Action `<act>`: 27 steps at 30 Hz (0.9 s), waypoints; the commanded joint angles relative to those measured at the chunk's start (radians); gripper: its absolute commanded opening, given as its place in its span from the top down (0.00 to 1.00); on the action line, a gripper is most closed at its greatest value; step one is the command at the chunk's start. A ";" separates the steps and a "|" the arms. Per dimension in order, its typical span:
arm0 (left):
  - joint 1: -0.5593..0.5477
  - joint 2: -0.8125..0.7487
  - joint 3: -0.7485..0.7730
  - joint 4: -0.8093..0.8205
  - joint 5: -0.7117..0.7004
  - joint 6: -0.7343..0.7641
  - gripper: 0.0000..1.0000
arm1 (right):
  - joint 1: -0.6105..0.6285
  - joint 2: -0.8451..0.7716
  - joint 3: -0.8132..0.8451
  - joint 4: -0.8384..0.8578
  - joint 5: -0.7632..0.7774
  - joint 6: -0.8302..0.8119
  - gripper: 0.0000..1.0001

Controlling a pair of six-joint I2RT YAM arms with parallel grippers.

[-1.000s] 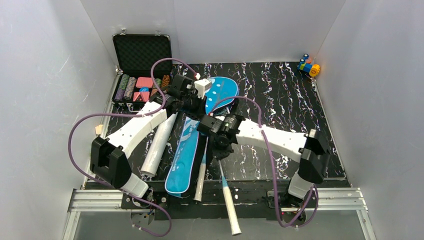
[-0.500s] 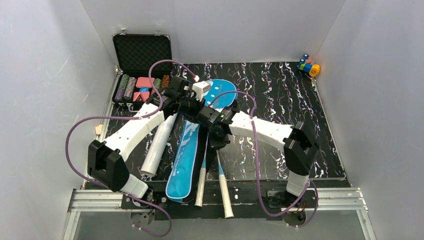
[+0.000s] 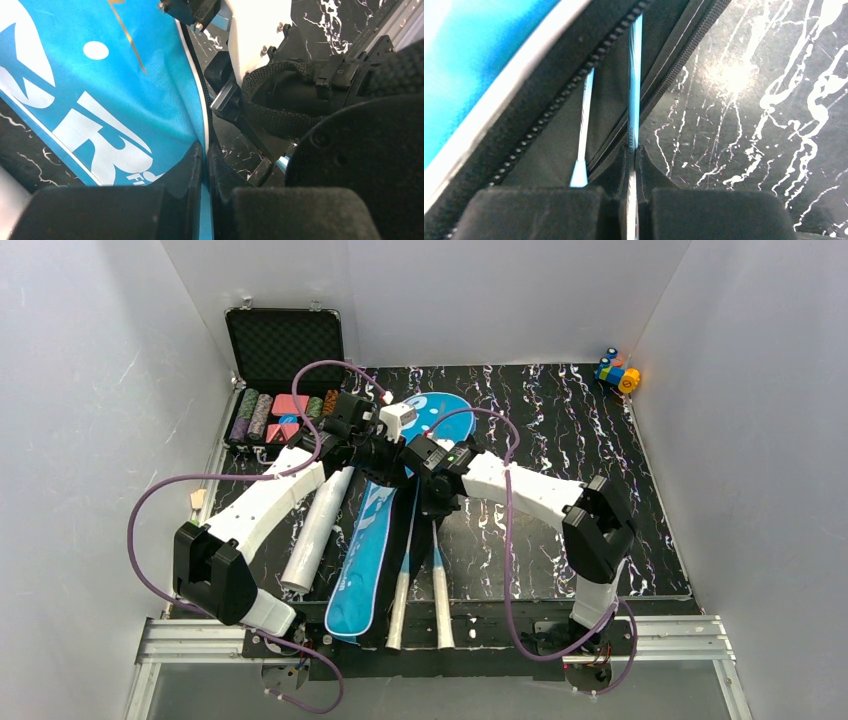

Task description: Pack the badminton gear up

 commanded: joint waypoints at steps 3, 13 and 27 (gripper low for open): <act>-0.026 -0.081 -0.007 -0.009 0.120 0.018 1.00 | -0.011 0.056 0.066 0.163 0.020 0.023 0.85; -0.027 -0.074 0.002 -0.010 0.112 0.022 1.00 | -0.030 -0.055 -0.087 0.275 -0.057 0.034 0.48; -0.026 -0.082 -0.002 -0.008 0.102 0.016 1.00 | -0.156 -0.178 -0.370 0.500 -0.172 0.085 0.47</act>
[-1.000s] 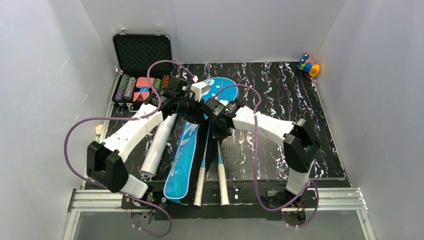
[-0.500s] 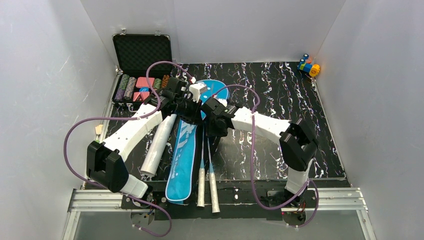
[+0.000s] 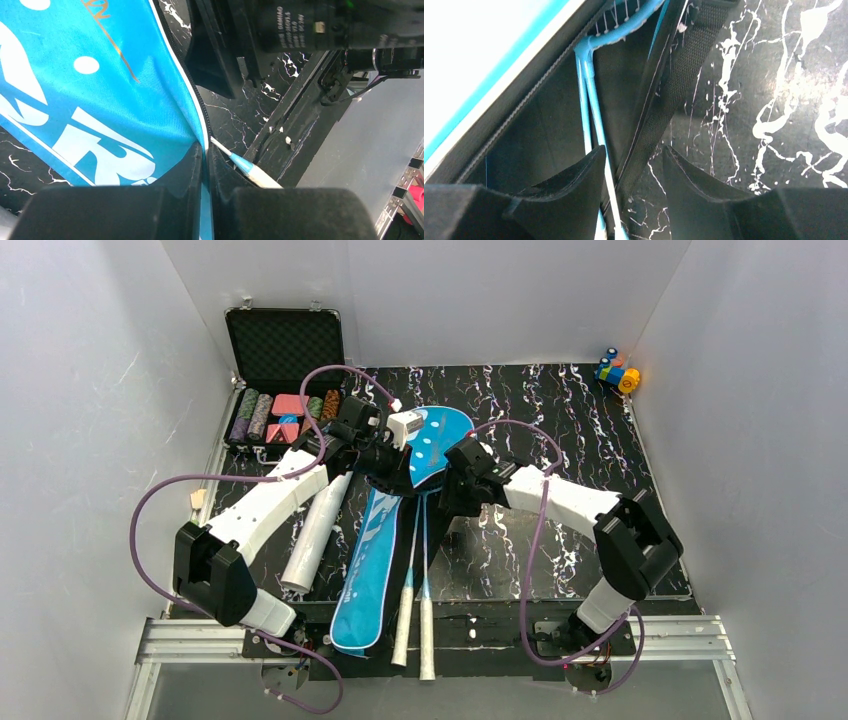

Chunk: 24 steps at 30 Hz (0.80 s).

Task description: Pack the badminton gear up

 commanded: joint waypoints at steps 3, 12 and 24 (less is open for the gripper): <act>-0.004 -0.086 0.010 0.016 0.049 0.006 1.00 | -0.020 0.062 0.029 0.108 -0.055 0.009 0.48; -0.004 -0.101 0.006 0.015 0.053 0.006 1.00 | -0.027 0.147 0.033 0.136 -0.074 0.040 0.56; -0.004 -0.107 0.000 0.016 0.045 0.008 1.00 | -0.028 0.189 -0.006 0.166 -0.070 0.048 0.75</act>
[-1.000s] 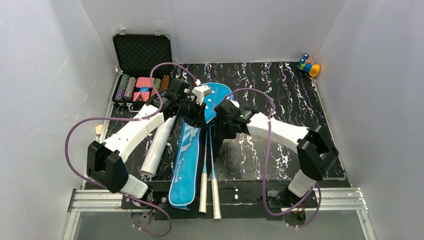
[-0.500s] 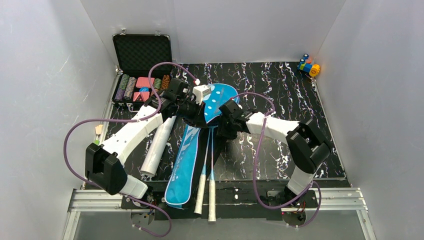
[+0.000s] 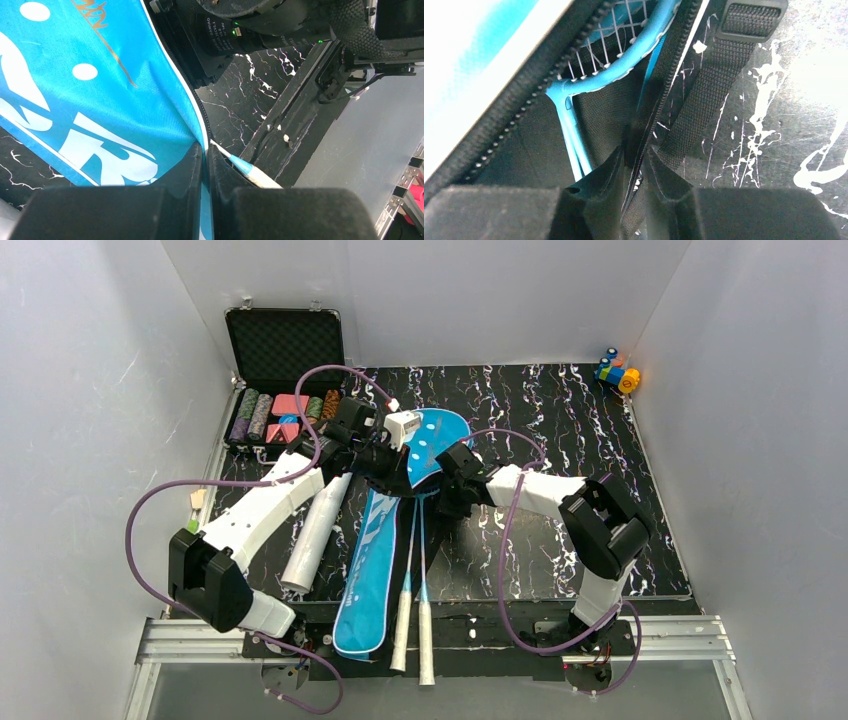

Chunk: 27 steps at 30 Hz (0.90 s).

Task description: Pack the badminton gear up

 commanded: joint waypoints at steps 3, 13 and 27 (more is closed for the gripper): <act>-0.004 -0.073 -0.007 0.031 0.037 0.007 1.00 | -0.004 -0.003 -0.031 0.063 -0.003 0.017 0.99; -0.005 -0.064 -0.060 0.049 0.050 0.015 0.53 | -0.001 -0.292 -0.072 -0.007 -0.041 0.027 0.99; -0.048 -0.089 -0.115 0.117 0.204 -0.018 0.09 | 0.010 -0.369 0.037 -0.153 -0.134 0.068 0.99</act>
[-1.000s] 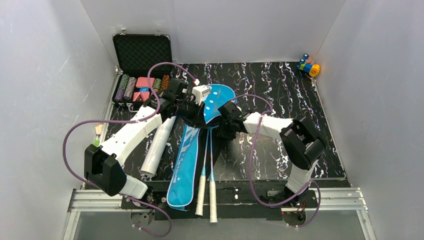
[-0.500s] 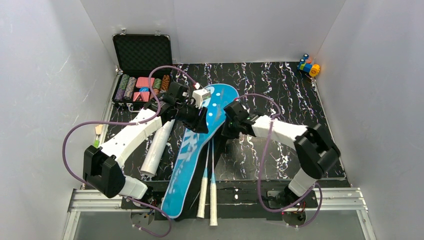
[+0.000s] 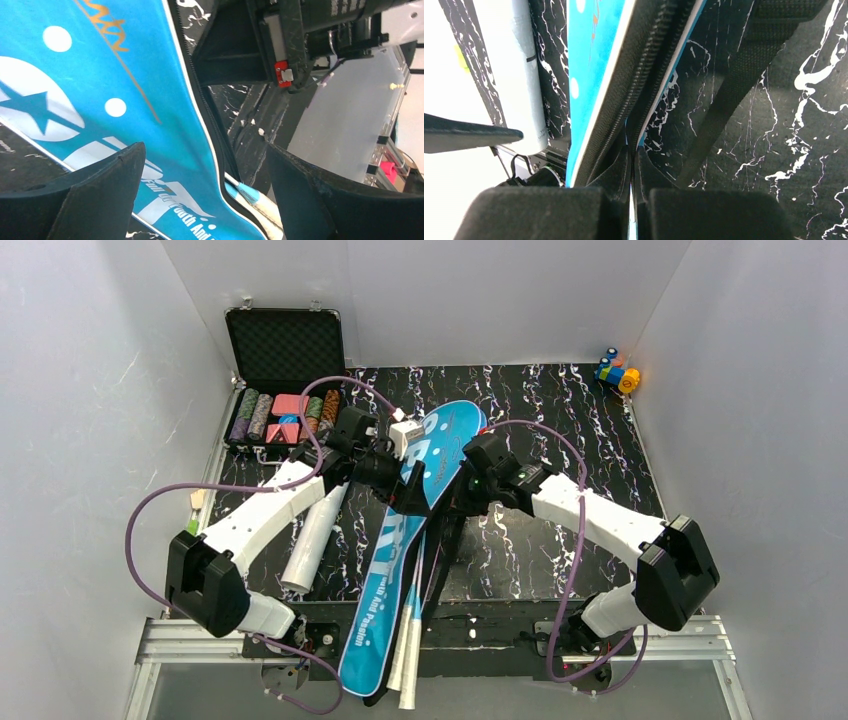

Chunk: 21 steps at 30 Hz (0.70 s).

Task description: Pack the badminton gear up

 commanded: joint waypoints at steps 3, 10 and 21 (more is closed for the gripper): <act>-0.096 -0.081 -0.069 0.038 0.018 0.052 0.10 | 0.010 -0.004 0.149 -0.063 -0.065 0.025 0.99; -0.195 -0.111 -0.096 0.063 -0.187 0.118 0.13 | 0.010 -0.004 0.257 -0.126 -0.103 0.036 0.99; -0.245 -0.084 -0.066 0.049 -0.352 0.122 0.26 | 0.028 -0.013 0.254 -0.107 -0.160 0.083 0.99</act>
